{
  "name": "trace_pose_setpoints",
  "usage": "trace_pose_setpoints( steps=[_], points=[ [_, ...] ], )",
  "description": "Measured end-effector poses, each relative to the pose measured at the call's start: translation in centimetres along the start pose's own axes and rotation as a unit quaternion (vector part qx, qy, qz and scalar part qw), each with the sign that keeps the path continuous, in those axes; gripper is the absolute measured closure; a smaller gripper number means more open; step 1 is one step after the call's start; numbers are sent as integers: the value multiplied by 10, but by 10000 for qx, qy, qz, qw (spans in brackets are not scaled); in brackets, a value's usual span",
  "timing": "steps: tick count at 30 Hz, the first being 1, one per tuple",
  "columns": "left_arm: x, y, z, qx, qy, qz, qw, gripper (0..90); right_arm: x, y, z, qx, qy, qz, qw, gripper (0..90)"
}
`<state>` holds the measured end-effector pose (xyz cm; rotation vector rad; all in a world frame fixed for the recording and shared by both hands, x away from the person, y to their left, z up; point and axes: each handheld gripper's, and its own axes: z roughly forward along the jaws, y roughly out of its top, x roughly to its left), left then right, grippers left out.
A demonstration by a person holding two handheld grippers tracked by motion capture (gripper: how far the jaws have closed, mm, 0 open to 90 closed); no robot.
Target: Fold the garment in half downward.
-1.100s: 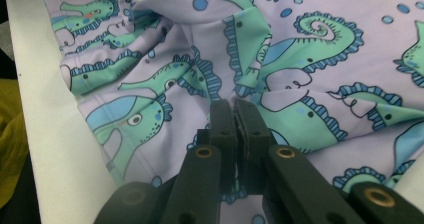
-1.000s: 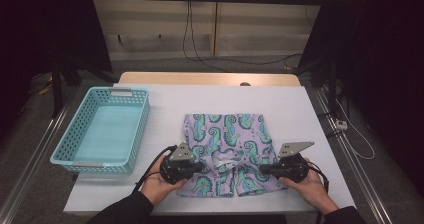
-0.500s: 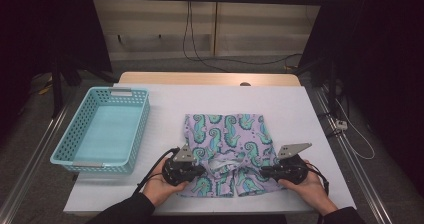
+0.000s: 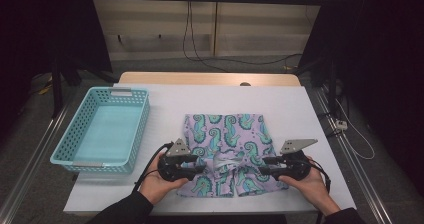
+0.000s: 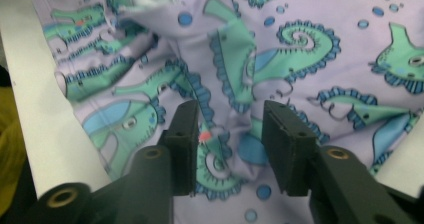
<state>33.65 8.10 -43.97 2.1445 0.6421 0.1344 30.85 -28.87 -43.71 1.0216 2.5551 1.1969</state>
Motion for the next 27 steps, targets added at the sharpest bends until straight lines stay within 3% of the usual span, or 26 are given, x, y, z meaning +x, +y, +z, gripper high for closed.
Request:
trace_pose_setpoints(
  steps=[2, 7, 15, 20, 21, 23, 27],
  points=[
    [0, 4, 0, -38, 60, 33, 10000, 467, -2, 5, 0, -110, 59, 77, 9999, 516],
    [2, 18, 4, -72, 54, 23, 10000, 369, -4, 20, 9, -97, 106, 95, 9999, 481],
    [0, 35, 14, -87, -51, 23, 9999, 360, 1, 48, 17, -268, 116, -55, 9996, 525],
    [-4, 46, 31, 92, -22, -149, 9998, 397, 0, 67, 35, -104, 50, -155, 9998, 555],
    [-5, 49, 35, 128, -55, -90, 9999, 406, 0, 68, 38, -61, 37, -163, 9998, 557],
    [-5, 48, 37, 171, -7, -38, 9998, 420, -1, 69, 41, -42, 42, -148, 9999, 562],
    [-2, 37, 39, 299, -101, -140, 9994, 529, -3, 63, 48, 197, 98, -70, 9997, 614]
  ],
)
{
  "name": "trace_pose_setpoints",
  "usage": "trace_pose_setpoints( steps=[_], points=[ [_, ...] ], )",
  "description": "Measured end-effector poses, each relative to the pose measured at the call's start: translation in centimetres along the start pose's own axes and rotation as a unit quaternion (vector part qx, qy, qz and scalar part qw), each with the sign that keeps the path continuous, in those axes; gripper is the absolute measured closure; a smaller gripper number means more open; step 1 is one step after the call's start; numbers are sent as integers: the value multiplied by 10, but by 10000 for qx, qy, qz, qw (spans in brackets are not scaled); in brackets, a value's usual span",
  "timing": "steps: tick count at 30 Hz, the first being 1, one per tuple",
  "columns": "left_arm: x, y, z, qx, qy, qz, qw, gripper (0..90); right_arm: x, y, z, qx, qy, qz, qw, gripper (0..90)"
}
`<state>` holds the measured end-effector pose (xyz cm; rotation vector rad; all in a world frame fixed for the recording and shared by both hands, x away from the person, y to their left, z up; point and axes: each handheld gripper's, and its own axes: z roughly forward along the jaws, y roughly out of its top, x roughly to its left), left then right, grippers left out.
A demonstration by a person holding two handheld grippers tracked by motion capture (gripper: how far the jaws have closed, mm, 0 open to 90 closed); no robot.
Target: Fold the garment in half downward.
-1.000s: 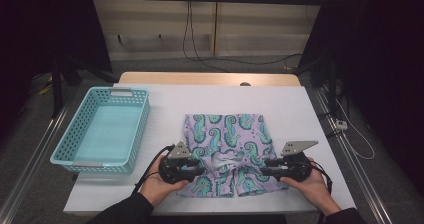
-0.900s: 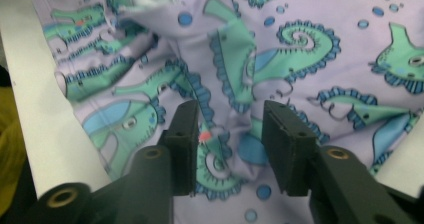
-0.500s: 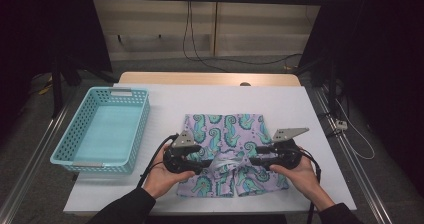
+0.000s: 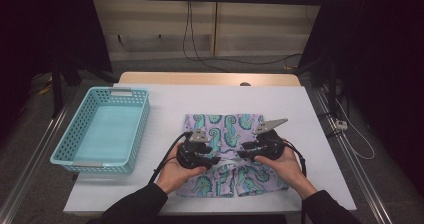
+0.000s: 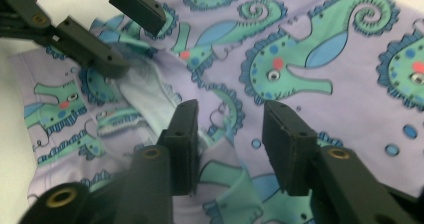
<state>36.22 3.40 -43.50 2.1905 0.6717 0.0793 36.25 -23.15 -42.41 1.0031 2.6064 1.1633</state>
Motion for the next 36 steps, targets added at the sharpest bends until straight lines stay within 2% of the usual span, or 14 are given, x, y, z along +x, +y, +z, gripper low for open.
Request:
trace_pose_setpoints(
  steps=[2, 3, 4, 7, 9, 14, 18, 21, 30, 36],
  points=[
    [0, -4, -1, 10, -5, 35, 10000, 574, 0, -3, -1, 46, 27, 35, 10000, 656],
    [0, -4, -1, 10, -5, 35, 10000, 630, 0, -3, -1, 46, 27, 35, 10000, 656],
    [0, -5, -2, -18, -63, 26, 10000, 630, 0, -5, -2, 55, 64, 32, 10000, 690],
    [-2, -6, -5, -122, -141, 86, 9998, 793, 0, -11, -7, 52, 133, 30, 9999, 836],
    [-5, -6, -7, -154, -218, 148, 9995, 843, 0, -14, -11, 6, 157, 28, 9999, 892],
    [-15, -5, -12, -363, -322, 227, 9986, 847, 2, -21, -28, -194, 75, -27, 9998, 900],
    [-20, -7, -14, -331, -384, 317, 9982, 841, 6, -28, -37, -351, 96, -42, 9993, 900],
    [-23, -11, -17, -294, -401, 379, 9980, 838, 13, -33, -40, -364, 171, -106, 9991, 900],
    [-33, -24, -26, -163, -499, 591, 9969, 818, 39, -48, -41, -262, 394, -291, 9985, 900],
    [-40, -31, -28, -47, -563, 713, 9959, 777, 46, -56, -37, -103, 419, -350, 9985, 900]
  ],
)
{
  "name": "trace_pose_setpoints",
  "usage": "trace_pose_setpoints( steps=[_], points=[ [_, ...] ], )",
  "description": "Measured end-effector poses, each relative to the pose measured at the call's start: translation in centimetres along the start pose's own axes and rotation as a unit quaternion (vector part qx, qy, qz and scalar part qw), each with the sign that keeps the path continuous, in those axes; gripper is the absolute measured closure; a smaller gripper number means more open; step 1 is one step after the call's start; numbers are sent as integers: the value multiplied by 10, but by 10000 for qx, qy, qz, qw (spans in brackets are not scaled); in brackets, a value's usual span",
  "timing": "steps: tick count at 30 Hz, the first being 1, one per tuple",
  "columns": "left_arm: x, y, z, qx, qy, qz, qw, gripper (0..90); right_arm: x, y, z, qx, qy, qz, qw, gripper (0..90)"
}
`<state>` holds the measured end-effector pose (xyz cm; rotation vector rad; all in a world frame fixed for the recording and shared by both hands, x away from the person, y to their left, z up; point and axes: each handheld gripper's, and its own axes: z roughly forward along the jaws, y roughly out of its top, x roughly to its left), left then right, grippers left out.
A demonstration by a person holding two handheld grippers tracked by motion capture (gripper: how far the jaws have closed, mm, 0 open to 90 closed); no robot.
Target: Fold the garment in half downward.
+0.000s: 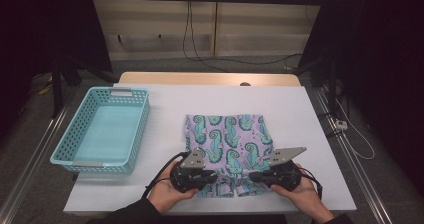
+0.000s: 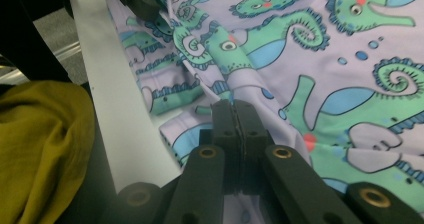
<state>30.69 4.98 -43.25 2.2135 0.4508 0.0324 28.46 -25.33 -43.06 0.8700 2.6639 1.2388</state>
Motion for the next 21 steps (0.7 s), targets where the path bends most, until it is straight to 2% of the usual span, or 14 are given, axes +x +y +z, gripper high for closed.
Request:
trace_pose_setpoints(
  steps=[3, 6, 10, 15, 17, 18, 21],
  points=[
    [-5, -4, 1, 159, -61, -22, 9999, 791, 3, -2, 0, 26, -22, -37, 10000, 900],
    [-11, -8, 3, 342, -30, 166, 9993, 866, 5, -5, 0, 50, 4, -24, 10000, 900],
    [-15, -10, 4, 431, -36, 363, 9984, 886, 9, -10, 1, 150, 9, -53, 9999, 896],
    [-15, -15, 3, 604, -62, 383, 9974, 886, 15, -14, 4, 274, 33, -94, 9996, 882],
    [-15, -16, 3, 589, -70, 382, 9975, 887, 17, -16, 5, 298, 47, -113, 9995, 876],
    [-15, -18, 4, 708, -62, 339, 9969, 886, 19, -17, 6, 369, 3, -149, 9992, 866],
    [-15, -19, 3, 724, -64, 322, 9968, 881, 22, -19, 10, 503, -53, -187, 9985, 827]
  ],
)
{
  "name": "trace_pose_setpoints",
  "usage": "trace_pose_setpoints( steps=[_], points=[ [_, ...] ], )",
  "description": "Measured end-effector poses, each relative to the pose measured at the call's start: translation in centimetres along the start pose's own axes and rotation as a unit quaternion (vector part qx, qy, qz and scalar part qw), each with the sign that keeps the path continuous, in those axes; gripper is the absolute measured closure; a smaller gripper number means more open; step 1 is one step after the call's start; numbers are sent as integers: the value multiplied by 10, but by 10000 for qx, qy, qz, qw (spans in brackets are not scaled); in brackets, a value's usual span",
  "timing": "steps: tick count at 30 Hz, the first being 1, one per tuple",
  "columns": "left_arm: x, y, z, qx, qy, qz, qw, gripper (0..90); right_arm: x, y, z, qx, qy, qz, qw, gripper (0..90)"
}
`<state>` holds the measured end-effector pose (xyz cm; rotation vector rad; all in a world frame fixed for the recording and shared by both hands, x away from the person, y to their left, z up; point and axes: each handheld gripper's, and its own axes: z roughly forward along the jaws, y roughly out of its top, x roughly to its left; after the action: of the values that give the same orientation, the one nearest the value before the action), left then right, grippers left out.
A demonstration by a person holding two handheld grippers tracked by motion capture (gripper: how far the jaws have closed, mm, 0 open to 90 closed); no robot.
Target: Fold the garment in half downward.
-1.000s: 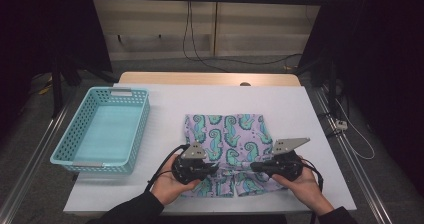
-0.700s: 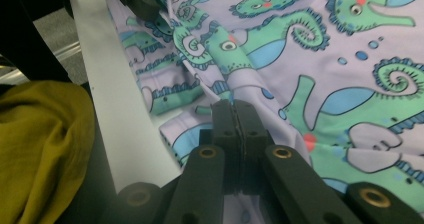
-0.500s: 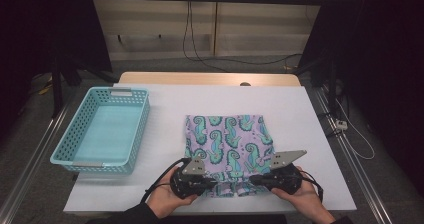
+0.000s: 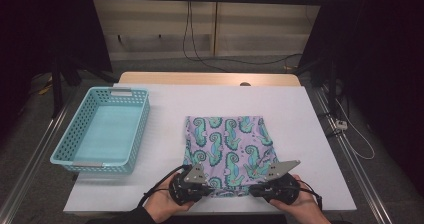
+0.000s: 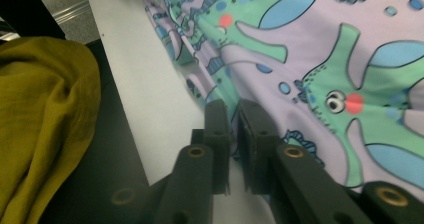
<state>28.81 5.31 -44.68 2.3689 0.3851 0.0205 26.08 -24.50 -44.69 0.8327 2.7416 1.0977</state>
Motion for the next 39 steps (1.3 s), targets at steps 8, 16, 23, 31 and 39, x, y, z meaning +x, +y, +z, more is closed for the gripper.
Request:
trace_pose_setpoints(
  steps=[8, 16, 23, 31, 39],
  points=[
    [-5, -3, 1, -40, -54, -30, 10000, 862, 0, -2, 2, 61, -22, 12, 10000, 895],
    [-4, -5, -1, -110, -143, -87, 9998, 867, 2, -3, 1, 82, -10, -16, 10000, 900],
    [-3, -5, -6, -319, -265, -202, 9989, 768, 2, -4, -2, -57, 27, 67, 10000, 816],
    [3, -5, -11, -558, -185, -297, 9978, 619, -1, -4, -10, -409, -26, 291, 9987, 643],
    [11, -5, -14, -725, 56, -506, 9961, 457, -2, -1, -12, -613, -39, 352, 9975, 593]
  ],
)
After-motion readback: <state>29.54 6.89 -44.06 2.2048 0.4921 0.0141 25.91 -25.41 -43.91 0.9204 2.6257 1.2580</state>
